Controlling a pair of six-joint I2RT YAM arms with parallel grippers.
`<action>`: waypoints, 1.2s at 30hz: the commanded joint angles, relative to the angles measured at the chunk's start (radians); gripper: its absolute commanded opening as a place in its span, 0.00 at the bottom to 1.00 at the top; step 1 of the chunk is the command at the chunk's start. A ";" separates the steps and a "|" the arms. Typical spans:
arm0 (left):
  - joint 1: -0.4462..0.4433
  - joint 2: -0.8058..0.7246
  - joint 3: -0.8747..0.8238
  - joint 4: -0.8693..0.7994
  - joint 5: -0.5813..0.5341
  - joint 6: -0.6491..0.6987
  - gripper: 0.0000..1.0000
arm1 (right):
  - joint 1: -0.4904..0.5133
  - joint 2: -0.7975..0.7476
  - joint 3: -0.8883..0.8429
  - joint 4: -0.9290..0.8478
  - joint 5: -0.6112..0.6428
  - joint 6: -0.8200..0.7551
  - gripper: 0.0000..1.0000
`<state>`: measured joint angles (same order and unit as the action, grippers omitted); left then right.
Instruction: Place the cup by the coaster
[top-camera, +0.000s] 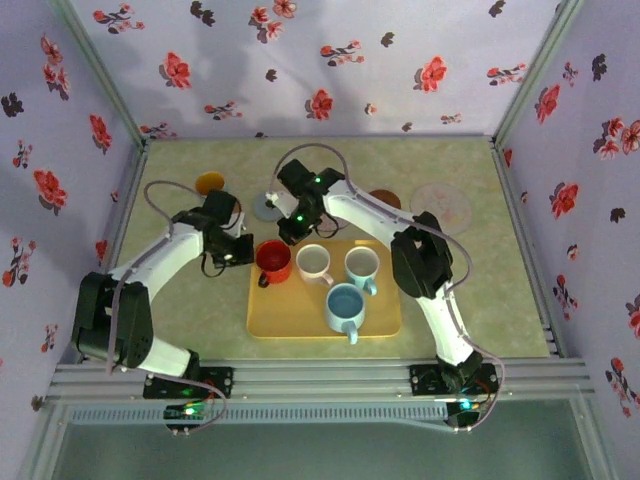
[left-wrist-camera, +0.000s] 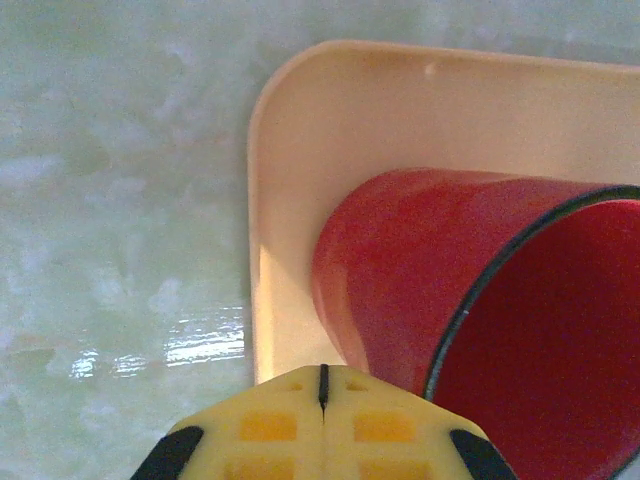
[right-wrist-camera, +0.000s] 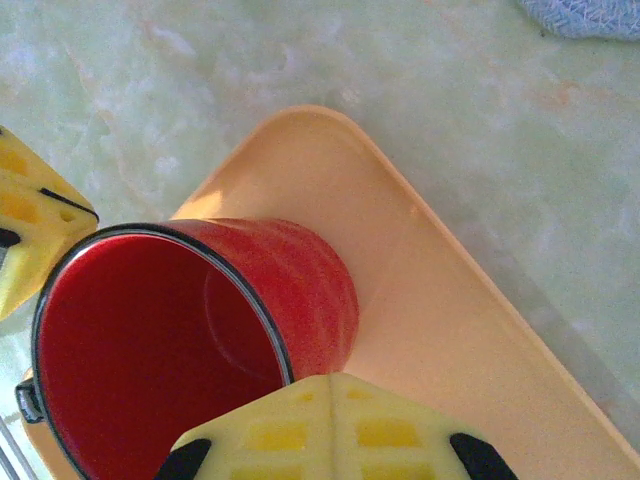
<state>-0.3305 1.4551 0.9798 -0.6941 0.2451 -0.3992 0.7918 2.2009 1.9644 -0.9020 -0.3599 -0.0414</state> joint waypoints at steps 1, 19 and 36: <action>0.006 -0.061 0.045 -0.070 -0.015 0.053 0.00 | -0.003 -0.081 -0.025 0.045 0.034 0.017 0.01; -0.097 -0.313 0.084 -0.280 -0.047 0.164 0.25 | -0.006 -0.482 -0.435 0.366 0.154 -0.009 0.56; -0.252 -0.273 0.000 -0.201 -0.134 0.003 0.84 | -0.004 -0.884 -0.837 0.515 0.225 -0.043 1.00</action>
<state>-0.5674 1.1679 1.0134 -0.9218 0.1337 -0.3435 0.7918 1.3598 1.1751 -0.4221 -0.1555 -0.0547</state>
